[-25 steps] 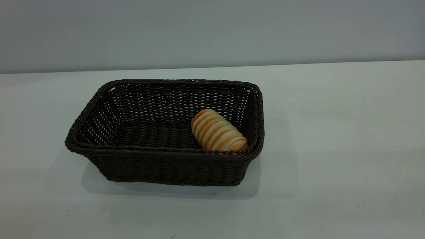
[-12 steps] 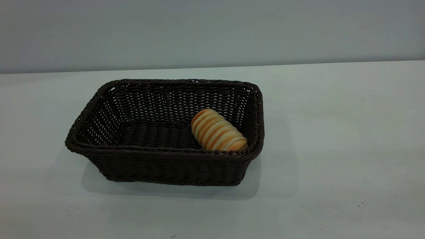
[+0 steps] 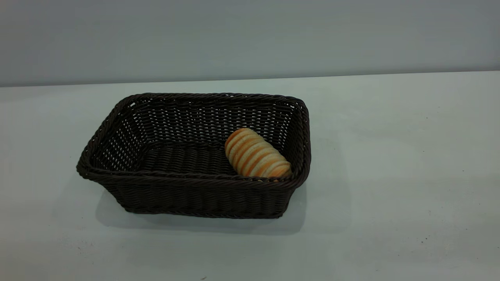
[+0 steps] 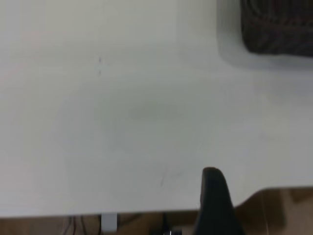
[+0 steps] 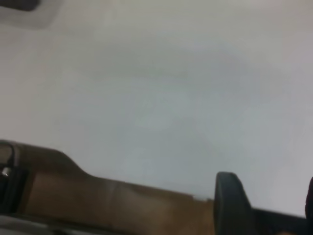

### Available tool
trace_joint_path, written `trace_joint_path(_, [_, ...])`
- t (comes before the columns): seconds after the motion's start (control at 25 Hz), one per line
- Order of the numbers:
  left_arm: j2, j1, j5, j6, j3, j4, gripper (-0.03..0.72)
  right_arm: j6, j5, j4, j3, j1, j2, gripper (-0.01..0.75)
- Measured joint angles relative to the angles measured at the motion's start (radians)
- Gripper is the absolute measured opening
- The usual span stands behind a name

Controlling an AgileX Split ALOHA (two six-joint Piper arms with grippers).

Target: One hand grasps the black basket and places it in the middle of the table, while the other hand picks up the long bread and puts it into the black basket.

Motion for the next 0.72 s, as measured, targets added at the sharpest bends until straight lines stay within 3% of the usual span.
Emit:
trace_joint_path(0.28, [-0.096,0.000,0.008,0.000,0.000,0.000,0.560,0.000,0.003,0.004,0.001,-0.028,-0.193,0.344])
trace_joint_path(0.72, [-0.097,0.000,0.008,0.000,0.000,0.000,0.560,0.000,0.004,0.005,0.001,-0.049,-0.196,0.344])
